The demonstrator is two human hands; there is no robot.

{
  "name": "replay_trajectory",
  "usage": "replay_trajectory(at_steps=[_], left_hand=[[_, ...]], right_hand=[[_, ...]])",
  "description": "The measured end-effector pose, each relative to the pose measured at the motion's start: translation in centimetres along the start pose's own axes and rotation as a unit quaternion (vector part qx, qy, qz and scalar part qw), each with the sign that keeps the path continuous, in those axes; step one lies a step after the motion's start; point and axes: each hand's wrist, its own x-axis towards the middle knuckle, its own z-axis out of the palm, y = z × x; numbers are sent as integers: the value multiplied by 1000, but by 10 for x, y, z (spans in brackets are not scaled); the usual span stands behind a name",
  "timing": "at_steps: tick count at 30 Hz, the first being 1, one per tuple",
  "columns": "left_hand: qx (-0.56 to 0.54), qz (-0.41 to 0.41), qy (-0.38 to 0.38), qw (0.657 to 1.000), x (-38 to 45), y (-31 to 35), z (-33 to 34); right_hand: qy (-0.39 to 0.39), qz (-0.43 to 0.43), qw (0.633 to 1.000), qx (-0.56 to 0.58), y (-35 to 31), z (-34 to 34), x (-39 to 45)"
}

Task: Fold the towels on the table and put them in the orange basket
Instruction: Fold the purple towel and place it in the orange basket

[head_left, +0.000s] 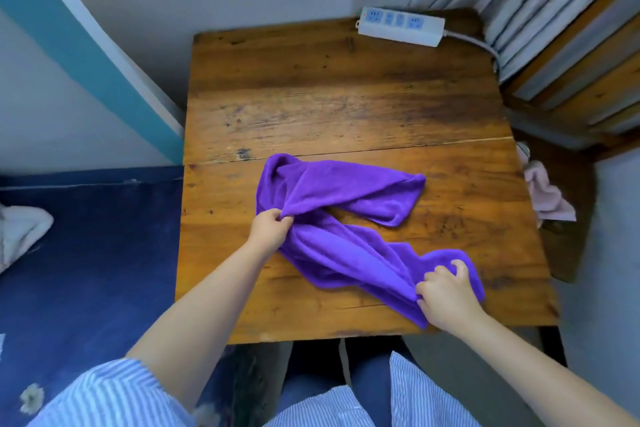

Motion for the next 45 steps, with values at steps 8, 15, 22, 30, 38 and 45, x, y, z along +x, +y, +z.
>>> replay_trajectory(at_steps=[8,15,22,30,38,45], left_hand=[[-107,-62,1,992,-8,-35,2],[20,-127,90,988,3,-53,2],[15,-126,80,989,22,-50,-1],[17,-124,108,986,14,-60,-18],[8,-105,104,989,18,-58,-21],[18,-90,99,991,16,-55,-31]], right_hand=[[189,49,960,202,-38,-38,64],[163,105,959,206,-71,-34,109],[239,180,898,324,-46,-30,83],[31,302,911,280,15,-3,29],[174,215,930,241,-12,-40,80],[122,195,934,275,-21,-51,97]])
